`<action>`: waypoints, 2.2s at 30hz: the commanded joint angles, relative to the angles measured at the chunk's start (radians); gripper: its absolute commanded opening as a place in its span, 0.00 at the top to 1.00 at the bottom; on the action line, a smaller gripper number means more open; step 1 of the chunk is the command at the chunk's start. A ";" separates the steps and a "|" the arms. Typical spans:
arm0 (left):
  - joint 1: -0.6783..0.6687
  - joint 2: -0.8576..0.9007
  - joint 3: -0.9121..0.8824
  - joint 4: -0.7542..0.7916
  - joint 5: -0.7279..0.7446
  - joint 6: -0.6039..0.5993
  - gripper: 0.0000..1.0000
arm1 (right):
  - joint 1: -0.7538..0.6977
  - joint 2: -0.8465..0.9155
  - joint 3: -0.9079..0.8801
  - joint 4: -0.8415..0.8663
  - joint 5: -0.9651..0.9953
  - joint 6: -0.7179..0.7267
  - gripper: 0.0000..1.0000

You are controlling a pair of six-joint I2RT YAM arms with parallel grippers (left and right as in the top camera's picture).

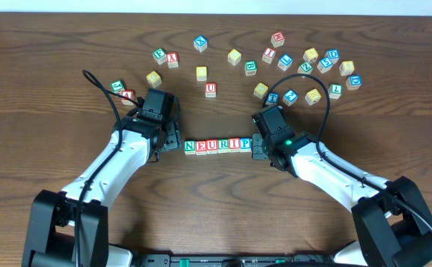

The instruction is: Spell out NEURIPS

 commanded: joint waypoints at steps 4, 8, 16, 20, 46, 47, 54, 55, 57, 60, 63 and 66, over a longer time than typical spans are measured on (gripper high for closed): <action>-0.001 -0.022 0.028 -0.003 -0.017 0.010 0.24 | -0.005 -0.021 -0.002 0.002 -0.009 -0.012 0.99; -0.001 -0.022 0.028 -0.003 -0.017 0.010 0.24 | -0.005 -0.021 -0.002 0.001 -0.004 -0.013 0.99; -0.001 -0.022 0.028 -0.003 -0.017 0.010 0.24 | -0.006 -0.021 -0.002 -0.011 0.064 -0.016 0.99; -0.001 -0.022 0.028 -0.003 -0.017 0.010 0.24 | -0.014 -0.021 -0.002 -0.020 0.106 -0.015 0.99; -0.001 -0.022 0.028 0.091 -0.069 0.042 0.24 | -0.217 -0.022 0.041 0.130 0.130 -0.261 0.31; -0.001 -0.022 0.028 0.103 -0.069 0.051 0.24 | -0.217 -0.022 0.051 0.136 0.130 -0.283 0.22; -0.001 -0.022 0.028 0.183 -0.145 0.096 0.24 | -0.219 -0.022 0.117 0.191 0.154 -0.360 0.01; -0.001 -0.022 0.028 0.191 -0.163 0.096 0.24 | -0.219 -0.022 0.123 0.195 0.165 -0.360 0.01; -0.001 -0.022 0.028 0.204 -0.198 0.096 0.23 | -0.220 -0.022 0.133 0.202 0.181 -0.360 0.01; -0.001 -0.022 0.028 0.207 -0.200 0.096 0.23 | -0.220 -0.022 0.134 0.210 0.184 -0.360 0.01; -0.002 -0.022 0.028 0.206 -0.200 0.095 0.24 | -0.220 -0.022 0.134 0.205 0.183 -0.360 0.01; -0.002 -0.022 0.028 0.207 -0.200 0.095 0.23 | -0.220 -0.022 0.134 0.201 0.183 -0.360 0.01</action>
